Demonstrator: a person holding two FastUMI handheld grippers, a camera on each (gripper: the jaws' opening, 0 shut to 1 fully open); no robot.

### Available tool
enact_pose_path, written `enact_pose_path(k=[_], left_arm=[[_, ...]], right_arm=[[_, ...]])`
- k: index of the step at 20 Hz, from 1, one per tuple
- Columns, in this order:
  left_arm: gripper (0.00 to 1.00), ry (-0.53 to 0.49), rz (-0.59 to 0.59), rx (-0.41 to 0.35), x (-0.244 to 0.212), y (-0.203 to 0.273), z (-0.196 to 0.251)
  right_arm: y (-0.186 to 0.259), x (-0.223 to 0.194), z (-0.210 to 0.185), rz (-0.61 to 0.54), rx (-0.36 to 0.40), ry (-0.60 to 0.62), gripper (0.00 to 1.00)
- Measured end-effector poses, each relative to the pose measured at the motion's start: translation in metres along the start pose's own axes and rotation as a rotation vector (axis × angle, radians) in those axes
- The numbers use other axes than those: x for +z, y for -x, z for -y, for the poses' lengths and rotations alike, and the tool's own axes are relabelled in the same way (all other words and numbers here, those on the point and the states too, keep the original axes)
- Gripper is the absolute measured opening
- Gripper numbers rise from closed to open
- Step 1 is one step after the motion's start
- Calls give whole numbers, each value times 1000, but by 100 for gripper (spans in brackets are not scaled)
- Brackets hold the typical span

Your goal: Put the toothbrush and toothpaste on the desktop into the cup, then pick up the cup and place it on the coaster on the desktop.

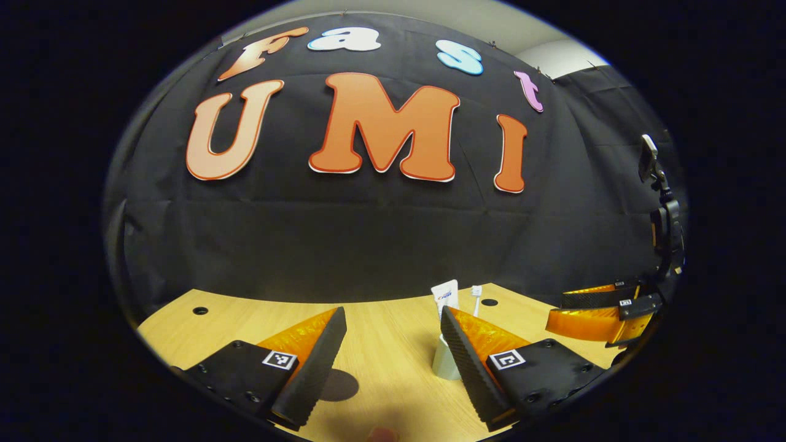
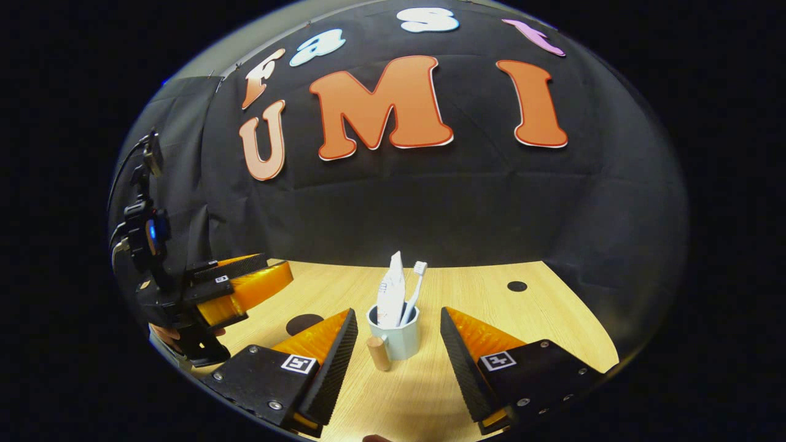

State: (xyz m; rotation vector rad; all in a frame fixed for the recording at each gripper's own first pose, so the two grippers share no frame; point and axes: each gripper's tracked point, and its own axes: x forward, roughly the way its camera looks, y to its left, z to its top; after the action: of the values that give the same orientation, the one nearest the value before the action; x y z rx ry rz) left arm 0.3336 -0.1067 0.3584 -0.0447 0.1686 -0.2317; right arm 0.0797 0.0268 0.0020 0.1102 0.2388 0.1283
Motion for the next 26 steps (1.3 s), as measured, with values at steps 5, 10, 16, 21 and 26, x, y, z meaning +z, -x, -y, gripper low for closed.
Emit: enact_pose_path(k=[5, 10, 16, 21, 26], left_arm=[[98, -32, 32, 84, 9, 27, -39], [98, -44, 48, 126, 14, 53, -61], [98, -46, 46, 148, 7, 66, -77], [98, -55, 52, 153, 3, 73, -84], [98, -33, 44, 158, -4, 76, -93]], right_arm=[[-14, -2, -24, -118, 28, 32, 82], [-35, -19, -29, -270, 7, 17, 82], [-57, -51, -23, -503, -47, -66, 82], [-69, -84, -23, -662, -79, -116, 81], [-82, -101, -23, -728, -117, -106, 80]])
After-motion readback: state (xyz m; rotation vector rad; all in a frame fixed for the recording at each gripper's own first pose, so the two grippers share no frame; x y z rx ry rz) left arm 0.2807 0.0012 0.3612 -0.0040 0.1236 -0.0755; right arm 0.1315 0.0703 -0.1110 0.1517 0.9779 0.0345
